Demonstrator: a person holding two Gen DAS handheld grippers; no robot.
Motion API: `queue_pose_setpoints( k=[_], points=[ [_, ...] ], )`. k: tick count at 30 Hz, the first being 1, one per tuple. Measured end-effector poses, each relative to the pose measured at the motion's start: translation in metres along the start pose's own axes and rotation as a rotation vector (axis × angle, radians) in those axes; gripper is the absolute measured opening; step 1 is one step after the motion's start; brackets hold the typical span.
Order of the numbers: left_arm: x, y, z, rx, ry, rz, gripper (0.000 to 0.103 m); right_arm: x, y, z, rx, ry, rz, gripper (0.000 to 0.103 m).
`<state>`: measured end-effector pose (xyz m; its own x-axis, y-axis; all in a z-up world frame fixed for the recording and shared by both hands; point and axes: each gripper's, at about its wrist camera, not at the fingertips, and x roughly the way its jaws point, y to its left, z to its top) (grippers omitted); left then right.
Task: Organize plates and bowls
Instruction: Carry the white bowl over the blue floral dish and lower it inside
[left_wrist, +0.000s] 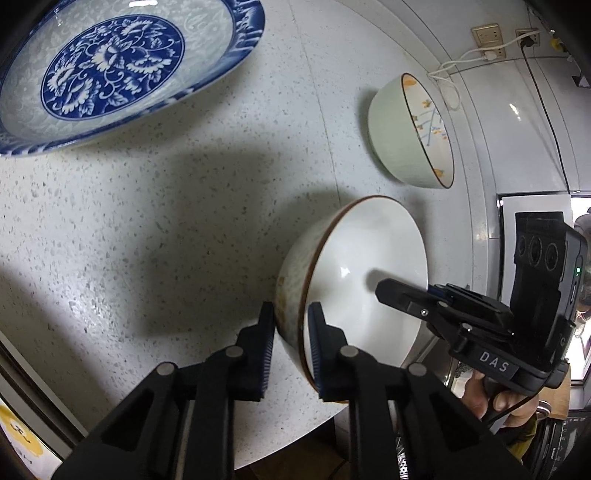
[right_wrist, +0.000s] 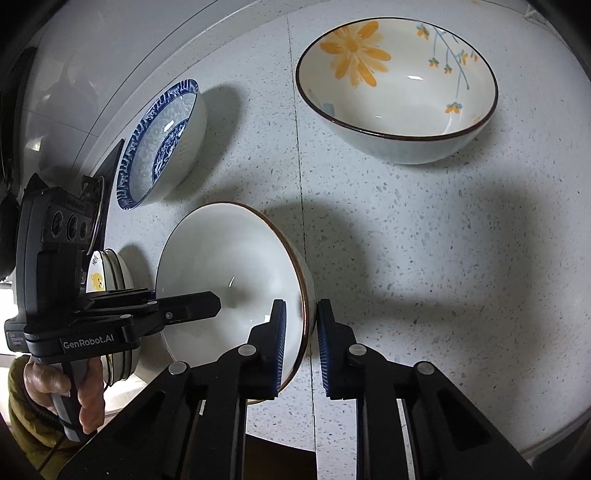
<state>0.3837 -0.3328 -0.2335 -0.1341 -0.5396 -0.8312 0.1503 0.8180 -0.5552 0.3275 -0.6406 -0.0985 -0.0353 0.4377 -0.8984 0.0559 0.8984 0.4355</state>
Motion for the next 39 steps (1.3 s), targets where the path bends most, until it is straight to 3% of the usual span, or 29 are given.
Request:
queue_pose_setpoints(
  k=[13, 21, 27, 39],
  points=[
    [-0.042, 0.009, 0.008, -0.047, -0.040, -0.077, 0.017, -0.019, 0.032, 0.023, -0.015, -0.008, -0.028, 0.010],
    [-0.117, 0.040, 0.033, -0.098, -0.180, -0.078, 0.017, -0.025, 0.096, 0.072, -0.117, -0.044, -0.015, 0.010],
    [-0.153, 0.078, 0.062, -0.163, -0.247, -0.034, 0.017, 0.002, 0.140, 0.116, -0.164, -0.046, -0.007, 0.010],
    [-0.115, 0.136, 0.098, -0.265, -0.190, -0.012, 0.017, 0.069, 0.140, 0.150, -0.120, 0.050, -0.025, 0.010]
  ],
)
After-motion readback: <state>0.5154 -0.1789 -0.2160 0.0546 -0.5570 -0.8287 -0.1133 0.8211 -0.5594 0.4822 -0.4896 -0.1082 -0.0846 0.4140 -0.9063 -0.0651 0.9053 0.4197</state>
